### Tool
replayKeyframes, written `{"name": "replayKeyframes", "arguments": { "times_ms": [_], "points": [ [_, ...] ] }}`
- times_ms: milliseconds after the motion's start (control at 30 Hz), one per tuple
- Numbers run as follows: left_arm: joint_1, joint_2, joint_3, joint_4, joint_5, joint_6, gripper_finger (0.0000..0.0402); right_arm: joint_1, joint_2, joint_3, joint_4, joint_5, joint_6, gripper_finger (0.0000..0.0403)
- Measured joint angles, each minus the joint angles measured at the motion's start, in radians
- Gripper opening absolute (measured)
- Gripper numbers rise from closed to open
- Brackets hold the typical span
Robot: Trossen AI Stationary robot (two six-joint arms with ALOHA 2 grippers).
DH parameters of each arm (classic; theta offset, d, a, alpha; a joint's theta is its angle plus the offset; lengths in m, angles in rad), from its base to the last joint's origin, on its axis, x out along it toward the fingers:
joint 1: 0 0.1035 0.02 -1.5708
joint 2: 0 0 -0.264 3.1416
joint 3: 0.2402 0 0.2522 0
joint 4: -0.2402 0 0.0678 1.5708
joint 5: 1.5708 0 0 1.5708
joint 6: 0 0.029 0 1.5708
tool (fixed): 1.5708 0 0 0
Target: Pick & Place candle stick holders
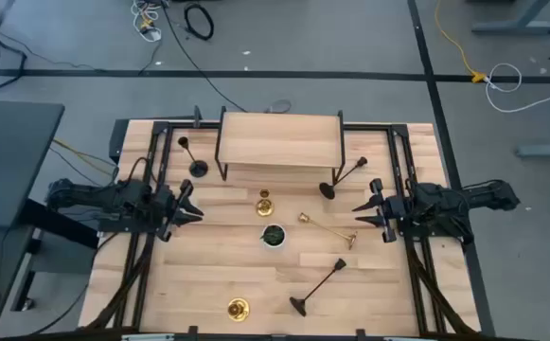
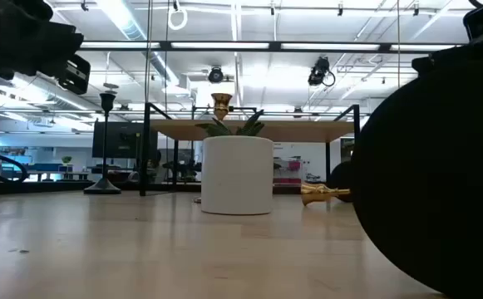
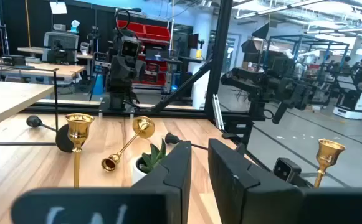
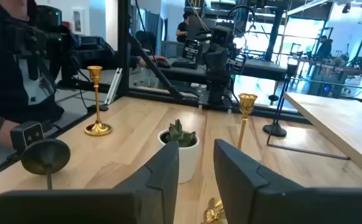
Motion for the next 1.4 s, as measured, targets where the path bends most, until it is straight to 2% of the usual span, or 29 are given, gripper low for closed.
{"name": "replayKeyframes", "arguments": {
  "times_ms": [133, 433, 1267, 1400],
  "points": [
    [0.000, 0.000, 0.000, 0.000, -0.002, 0.000, 0.0058, 0.000, 0.000, 0.000, 0.000, 0.000, 0.000, 0.0103],
    [0.000, 0.000, 0.000, 0.000, -0.089, 0.000, 0.0058, 0.000, 0.000, 0.000, 0.000, 0.000, 0.000, 0.0103],
    [0.000, 0.000, 0.000, 0.000, -0.094, 0.000, 0.0058, 0.000, 0.000, 0.000, 0.000, 0.000, 0.000, 0.0103],
    [0.000, 0.000, 0.000, 0.009, -0.132, 0.000, 0.0058, 0.000, 0.000, 0.000, 0.034, 0.000, 0.000, 0.0103]
  ]
}}
